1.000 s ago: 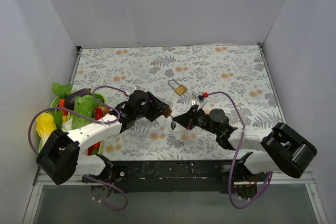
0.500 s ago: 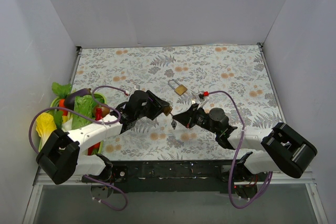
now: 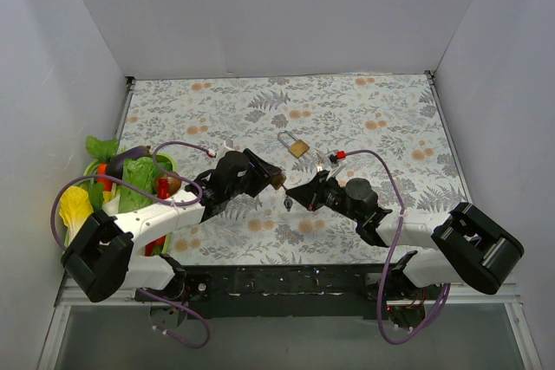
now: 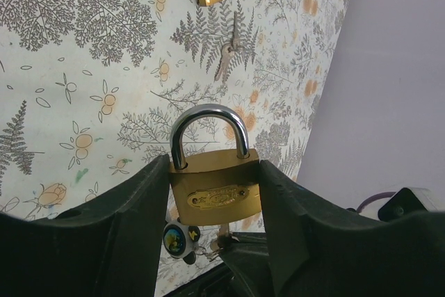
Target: Unlock with the key
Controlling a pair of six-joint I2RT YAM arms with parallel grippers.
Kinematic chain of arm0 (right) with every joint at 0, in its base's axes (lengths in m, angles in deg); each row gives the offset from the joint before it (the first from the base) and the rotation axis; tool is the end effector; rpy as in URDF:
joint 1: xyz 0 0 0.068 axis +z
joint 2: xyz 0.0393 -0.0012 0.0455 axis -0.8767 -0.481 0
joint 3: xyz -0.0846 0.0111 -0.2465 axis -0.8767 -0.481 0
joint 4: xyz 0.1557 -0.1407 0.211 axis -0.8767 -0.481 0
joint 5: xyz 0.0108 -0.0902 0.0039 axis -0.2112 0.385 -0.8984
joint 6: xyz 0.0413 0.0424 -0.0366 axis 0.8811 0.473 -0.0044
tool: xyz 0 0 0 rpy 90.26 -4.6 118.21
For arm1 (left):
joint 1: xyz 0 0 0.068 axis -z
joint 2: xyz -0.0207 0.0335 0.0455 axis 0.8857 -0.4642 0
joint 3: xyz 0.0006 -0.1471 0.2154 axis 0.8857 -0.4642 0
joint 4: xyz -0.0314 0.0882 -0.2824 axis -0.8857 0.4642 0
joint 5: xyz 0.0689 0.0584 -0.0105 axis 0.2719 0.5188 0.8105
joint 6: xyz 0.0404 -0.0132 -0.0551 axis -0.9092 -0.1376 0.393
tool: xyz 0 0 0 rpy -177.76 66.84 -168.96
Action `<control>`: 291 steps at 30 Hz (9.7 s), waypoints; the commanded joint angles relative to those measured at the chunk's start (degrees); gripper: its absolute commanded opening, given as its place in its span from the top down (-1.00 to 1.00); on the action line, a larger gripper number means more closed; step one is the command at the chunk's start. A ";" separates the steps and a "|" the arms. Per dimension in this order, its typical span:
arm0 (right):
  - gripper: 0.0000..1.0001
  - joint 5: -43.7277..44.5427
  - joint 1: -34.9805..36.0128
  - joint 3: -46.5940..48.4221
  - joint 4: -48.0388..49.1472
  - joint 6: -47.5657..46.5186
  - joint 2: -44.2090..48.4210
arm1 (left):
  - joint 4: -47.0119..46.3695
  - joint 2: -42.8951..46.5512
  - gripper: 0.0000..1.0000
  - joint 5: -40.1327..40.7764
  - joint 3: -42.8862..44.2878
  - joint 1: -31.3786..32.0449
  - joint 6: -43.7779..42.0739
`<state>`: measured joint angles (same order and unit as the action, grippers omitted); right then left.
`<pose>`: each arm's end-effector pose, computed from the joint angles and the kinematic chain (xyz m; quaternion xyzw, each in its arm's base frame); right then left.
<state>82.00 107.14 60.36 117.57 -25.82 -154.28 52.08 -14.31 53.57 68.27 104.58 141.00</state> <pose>0.1934 0.2100 0.1398 -0.0646 0.7188 0.5159 0.4616 0.2415 -0.2117 0.1668 -0.5344 0.7017 -0.4497 0.1406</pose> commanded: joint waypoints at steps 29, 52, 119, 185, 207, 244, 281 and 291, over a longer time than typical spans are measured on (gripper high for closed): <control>0.97 12.69 0.78 -0.39 4.56 -1.96 5.08 | -6.83 0.15 1.00 -3.87 -1.57 7.33 30.36; 0.97 13.92 0.96 -1.88 8.50 -6.43 0.69 | -7.62 -1.78 1.00 -3.25 1.07 9.70 30.72; 0.34 1.18 3.33 -5.40 -9.69 -8.29 17.30 | -0.93 2.26 1.00 3.87 2.39 11.29 25.97; 0.97 1.36 1.48 -9.70 4.84 13.08 15.71 | -36.90 3.75 1.00 0.17 -6.67 11.29 13.40; -0.27 0.13 1.57 -3.72 -20.67 -11.36 29.78 | -9.47 7.27 1.00 7.56 0.45 10.76 14.63; -0.01 1.36 1.57 4.89 -12.77 -15.32 15.54 | -11.49 5.25 1.00 4.22 1.33 10.76 13.23; 0.97 -2.51 -2.03 4.54 -22.08 -15.41 28.37 | -0.24 11.60 -0.96 -0.79 8.01 10.23 -9.63; 0.97 0.12 -2.03 3.66 -24.01 -14.70 30.57 | -6.65 11.83 -0.96 -3.52 4.85 10.23 -8.13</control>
<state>80.21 105.17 62.48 89.86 -40.29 -126.19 47.84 -6.00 51.58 74.47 115.01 133.15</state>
